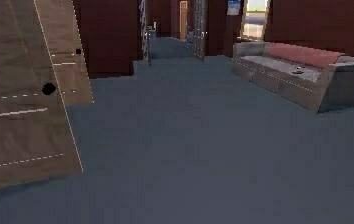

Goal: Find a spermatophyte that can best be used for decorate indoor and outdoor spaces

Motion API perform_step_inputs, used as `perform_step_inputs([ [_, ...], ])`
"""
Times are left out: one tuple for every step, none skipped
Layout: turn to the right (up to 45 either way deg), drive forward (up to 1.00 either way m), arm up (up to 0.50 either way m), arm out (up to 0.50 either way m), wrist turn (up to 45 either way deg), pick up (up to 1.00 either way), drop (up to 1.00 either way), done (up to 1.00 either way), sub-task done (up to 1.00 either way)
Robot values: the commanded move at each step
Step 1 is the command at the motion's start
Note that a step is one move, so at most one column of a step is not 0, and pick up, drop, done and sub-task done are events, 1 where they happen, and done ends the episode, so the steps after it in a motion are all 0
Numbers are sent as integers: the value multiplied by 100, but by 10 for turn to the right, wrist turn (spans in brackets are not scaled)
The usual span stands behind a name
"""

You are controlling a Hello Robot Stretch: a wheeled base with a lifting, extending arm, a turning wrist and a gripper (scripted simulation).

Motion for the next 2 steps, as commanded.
perform_step_inputs([
  [0,100,0,0,0,0,0,0,0],
  [0,100,0,0,0,0,0,0,0],
])
